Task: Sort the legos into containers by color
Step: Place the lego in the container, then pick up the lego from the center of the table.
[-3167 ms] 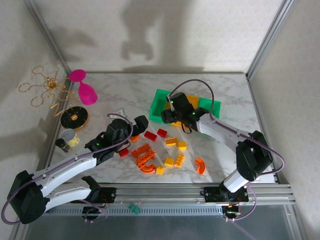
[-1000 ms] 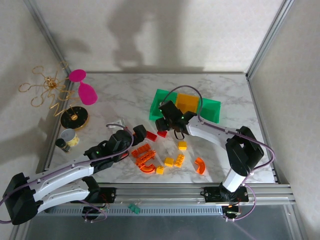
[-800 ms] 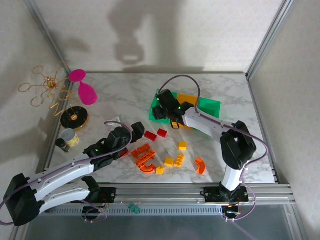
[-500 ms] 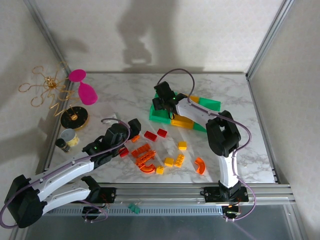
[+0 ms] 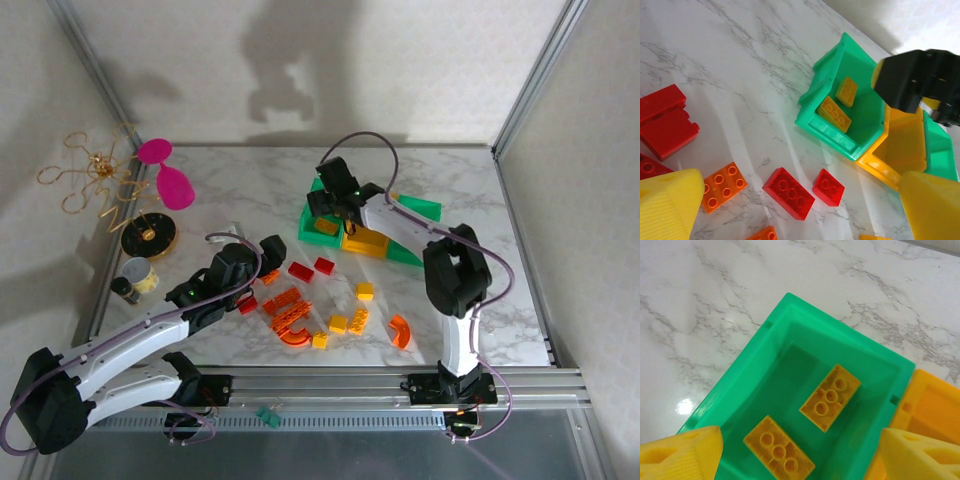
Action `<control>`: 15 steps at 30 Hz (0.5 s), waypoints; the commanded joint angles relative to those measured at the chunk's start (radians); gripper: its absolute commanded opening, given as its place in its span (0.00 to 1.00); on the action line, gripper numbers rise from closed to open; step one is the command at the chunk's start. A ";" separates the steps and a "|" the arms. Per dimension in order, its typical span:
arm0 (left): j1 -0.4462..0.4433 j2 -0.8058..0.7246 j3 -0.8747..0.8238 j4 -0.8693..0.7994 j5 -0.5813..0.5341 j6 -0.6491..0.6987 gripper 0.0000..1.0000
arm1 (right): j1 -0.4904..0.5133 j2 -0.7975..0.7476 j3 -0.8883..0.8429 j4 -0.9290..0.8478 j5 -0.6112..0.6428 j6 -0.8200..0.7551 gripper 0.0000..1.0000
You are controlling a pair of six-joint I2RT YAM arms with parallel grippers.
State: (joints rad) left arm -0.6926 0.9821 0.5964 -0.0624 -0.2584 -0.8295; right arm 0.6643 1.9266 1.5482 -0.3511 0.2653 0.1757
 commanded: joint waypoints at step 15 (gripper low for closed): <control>-0.147 -0.065 -0.047 -0.028 0.026 -0.085 1.00 | 0.025 -0.544 -0.650 -0.056 -0.104 0.361 0.93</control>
State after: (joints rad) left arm -0.8135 0.9295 0.5709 -0.0784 -0.2295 -0.8799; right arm 0.6754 1.4281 0.9573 -0.3943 0.1879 0.4179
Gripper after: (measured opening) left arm 0.996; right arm 0.925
